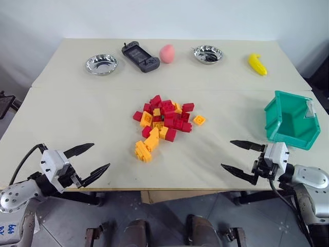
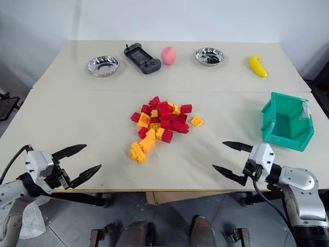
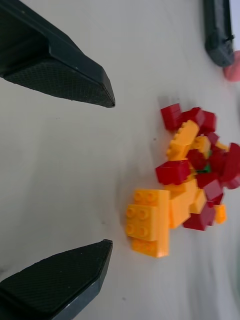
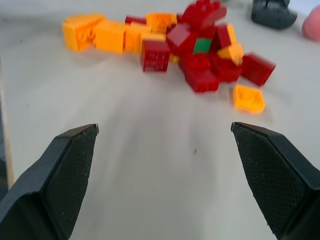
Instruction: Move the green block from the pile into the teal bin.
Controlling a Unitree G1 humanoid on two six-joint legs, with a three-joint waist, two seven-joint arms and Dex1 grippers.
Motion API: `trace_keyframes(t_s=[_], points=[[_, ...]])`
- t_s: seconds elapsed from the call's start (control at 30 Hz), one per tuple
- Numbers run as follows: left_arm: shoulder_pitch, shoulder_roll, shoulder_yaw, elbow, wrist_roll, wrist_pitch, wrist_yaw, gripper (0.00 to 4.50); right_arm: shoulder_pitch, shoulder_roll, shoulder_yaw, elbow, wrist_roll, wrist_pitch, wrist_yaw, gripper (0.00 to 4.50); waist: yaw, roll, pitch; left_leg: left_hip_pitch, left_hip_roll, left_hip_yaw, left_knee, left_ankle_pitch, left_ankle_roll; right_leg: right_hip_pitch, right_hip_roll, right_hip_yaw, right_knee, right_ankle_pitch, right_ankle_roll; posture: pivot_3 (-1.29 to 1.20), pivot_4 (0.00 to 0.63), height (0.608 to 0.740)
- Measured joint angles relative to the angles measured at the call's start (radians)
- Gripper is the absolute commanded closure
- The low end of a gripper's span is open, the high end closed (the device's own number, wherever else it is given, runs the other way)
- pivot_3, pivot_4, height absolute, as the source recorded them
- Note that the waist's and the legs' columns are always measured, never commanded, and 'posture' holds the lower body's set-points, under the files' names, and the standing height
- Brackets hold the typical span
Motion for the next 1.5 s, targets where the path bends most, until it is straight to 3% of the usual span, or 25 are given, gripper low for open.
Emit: trace_keyframes(t_s=[0.17, 0.27, 0.37, 0.47, 0.6, 0.7, 0.8, 0.97, 1.1, 1.23, 1.5], points=[[-0.036, -0.002, -0.005, 0.014, 0.020, -0.014, 0.014, 0.00, -0.031, 0.004, 0.001, 0.013, -0.005, -0.003, -0.016, 0.03, -0.001, 0.000, 0.000, 0.000, 0.000, 0.000, 0.000, 0.000, 0.000, 0.000, 0.000, 0.000, 0.000, 0.000, 0.000, 0.00, 0.150, 0.740], [-0.034, -0.009, -0.005, 0.004, -0.015, 0.034, 0.016, 0.00, -0.091, 0.050, 0.008, -0.009, 0.050, 0.105, -0.075, 0.21, -0.005, 0.000, 0.000, 0.000, 0.001, 0.000, 0.000, 0.000, 0.000, 0.000, 0.000, 0.000, 0.001, 0.000, 0.000, 0.00, 0.150, 0.740], [-0.046, -0.037, -0.001, -0.008, -0.063, 0.065, 0.024, 0.00, -0.175, 0.061, 0.070, -0.073, 0.075, 0.227, -0.111, 0.96, -0.004, 0.001, 0.000, 0.000, 0.001, 0.000, 0.000, 0.000, 0.000, 0.000, 0.000, 0.000, 0.001, 0.000, 0.000, 0.00, 0.150, 0.740], [-0.074, -0.058, -0.004, -0.020, -0.076, 0.066, 0.029, 0.00, -0.296, 0.114, 0.172, -0.136, 0.060, 0.336, -0.174, 2.00, -0.003, 0.001, 0.000, 0.000, 0.001, 0.000, 0.000, 0.000, 0.000, 0.000, 0.000, 0.000, 0.001, 0.000, 0.000, 0.00, 0.150, 0.740], [-0.094, -0.064, -0.012, -0.026, -0.076, 0.065, 0.029, 0.00, -0.427, 0.216, 0.309, -0.135, -0.032, 0.421, -0.271, 3.39, -0.002, 0.001, 0.000, -0.001, 0.001, 0.000, 0.000, 0.000, 0.000, -0.001, 0.000, 0.000, 0.001, 0.000, 0.000, 0.00, 0.150, 0.740], [-0.118, -0.076, -0.018, -0.008, -0.067, 0.062, 0.046, 0.00, -0.548, 0.360, 0.433, -0.042, -0.150, 0.447, -0.358, 4.37, -0.009, 0.000, 0.000, -0.001, 0.001, 0.000, 0.001, 0.000, -0.001, -0.002, 0.000, 0.000, 0.002, 0.000, 0.000, 0.00, 0.150, 0.740], [-0.143, -0.090, -0.035, 0.005, -0.042, 0.054, 0.070, 0.00, -0.631, 0.501, 0.562, 0.076, -0.253, 0.448, -0.415, 4.44, -0.025, 0.000, 0.000, -0.001, 0.001, 0.000, -0.001, 0.000, -0.001, -0.003, 0.000, -0.001, 0.004, 0.000, -0.001, 0.00, 0.150, 0.740], [-0.169, -0.108, -0.034, 0.018, -0.028, 0.054, 0.129, 0.00, -0.797, 0.646, 0.566, 0.343, -0.368, 0.395, -0.569, 4.44, -0.031, 0.000, 0.000, -0.002, 0.001, 0.000, 0.000, 0.000, -0.001, -0.004, 0.000, -0.003, 0.003, 0.000, -0.001, 0.00, 0.150, 0.740], [-0.175, -0.115, -0.037, 0.018, -0.026, 0.064, 0.154, 0.00, -0.915, 0.696, 0.523, 0.558, -0.434, 0.358, -0.697, 4.44, -0.035, 0.000, 0.000, -0.002, 0.001, 0.000, -0.001, 0.000, -0.002, -0.004, 0.000, -0.004, 0.003, 0.000, -0.001, 0.00, 0.150, 0.740], [-0.193, -0.130, -0.049, 0.017, -0.026, 0.069, 0.170, 0.00, -1.002, 0.682, 0.469, 0.762, -0.468, 0.310, -0.773, 4.44, -0.035, 0.000, 0.000, -0.002, 0.001, 0.000, -0.001, 0.000, -0.002, -0.004, 0.000, -0.004, 0.003, 0.000, -0.001, 0.00, 0.150, 0.740], [-0.216, -0.132, -0.056, 0.019, -0.026, 0.081, 0.182, 0.00, -1.064, 0.542, 0.347, 1.004, -0.487, 0.171, -0.853, 4.44, -0.046, 0.000, 0.000, -0.001, 0.001, 0.000, -0.001, 0.000, -0.002, -0.003, 0.000, -0.004, 0.003, 0.000, -0.001, 0.00, 0.150, 0.740]])
